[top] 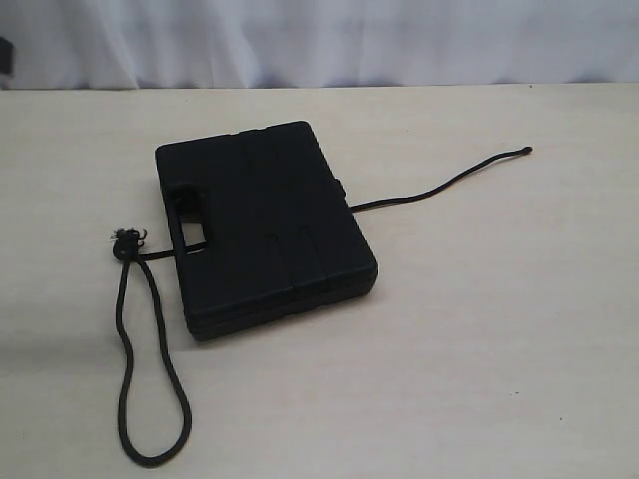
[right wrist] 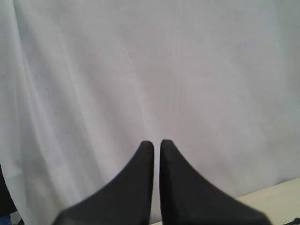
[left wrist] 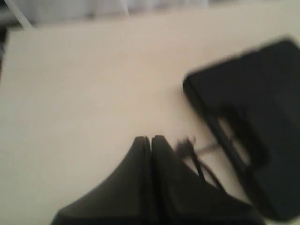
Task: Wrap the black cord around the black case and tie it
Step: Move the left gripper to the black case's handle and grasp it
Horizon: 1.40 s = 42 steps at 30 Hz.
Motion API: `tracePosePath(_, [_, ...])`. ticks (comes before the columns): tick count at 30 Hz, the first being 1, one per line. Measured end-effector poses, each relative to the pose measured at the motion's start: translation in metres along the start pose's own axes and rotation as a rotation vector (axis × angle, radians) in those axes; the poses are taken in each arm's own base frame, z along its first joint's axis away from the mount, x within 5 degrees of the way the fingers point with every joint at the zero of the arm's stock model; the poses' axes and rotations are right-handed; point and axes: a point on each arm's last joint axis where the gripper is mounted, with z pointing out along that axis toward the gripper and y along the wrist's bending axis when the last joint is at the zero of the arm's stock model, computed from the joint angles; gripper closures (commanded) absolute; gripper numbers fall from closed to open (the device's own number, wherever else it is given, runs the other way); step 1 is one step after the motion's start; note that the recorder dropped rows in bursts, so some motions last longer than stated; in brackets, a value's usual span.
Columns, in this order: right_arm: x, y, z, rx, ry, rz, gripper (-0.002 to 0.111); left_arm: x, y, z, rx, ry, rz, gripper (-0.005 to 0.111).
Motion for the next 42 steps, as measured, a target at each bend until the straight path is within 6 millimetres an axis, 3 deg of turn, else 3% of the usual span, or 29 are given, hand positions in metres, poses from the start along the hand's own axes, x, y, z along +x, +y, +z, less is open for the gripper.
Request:
tracePosePath(3, [0.001, -0.001, 0.0, 0.011, 0.011, 0.002, 0.104, 0.002, -0.018, 0.042, 0.095, 0.246, 0.069, 0.101])
tracePosePath(7, [0.003, -0.003, 0.0, 0.029, 0.028, 0.002, 0.104, 0.012, -0.042, 0.093, 0.156, 0.413, 0.137, 0.08])
tracePosePath(12, [0.004, -0.004, 0.0, 0.044, 0.042, 0.002, 0.104, 0.018, -0.064, 0.133, 0.177, 0.42, 0.174, 0.058])
tracePosePath(16, [0.004, -0.004, 0.0, 0.048, 0.046, 0.002, 0.104, 0.02, -0.073, 0.155, 0.17, 0.397, 0.121, 0.053])
tracePosePath(24, [0.004, -0.004, 0.0, 0.049, 0.048, 0.002, 0.104, 0.03, -0.08, 0.2, 0.175, 0.378, 0.021, 0.053])
tracePosePath(32, [0.004, -0.004, 0.0, 0.049, 0.048, 0.002, 0.104, 0.044, -0.083, 0.231, 0.167, 0.395, 0.0, 0.054])
tracePosePath(34, [0.004, -0.004, 0.0, 0.049, 0.048, 0.006, 0.104, 0.048, -0.083, 0.237, 0.164, 0.411, -0.002, 0.062])
tracePosePath(39, [0.005, -0.004, 0.0, 0.043, 0.055, 0.011, 0.104, 0.048, -0.085, 0.241, 0.169, 0.406, -0.05, 0.1])
tracePosePath(42, [0.004, 0.0, 0.0, -0.003, 0.046, -0.012, 0.104, 0.041, -0.086, 0.24, 0.174, 0.409, -0.066, 0.107])
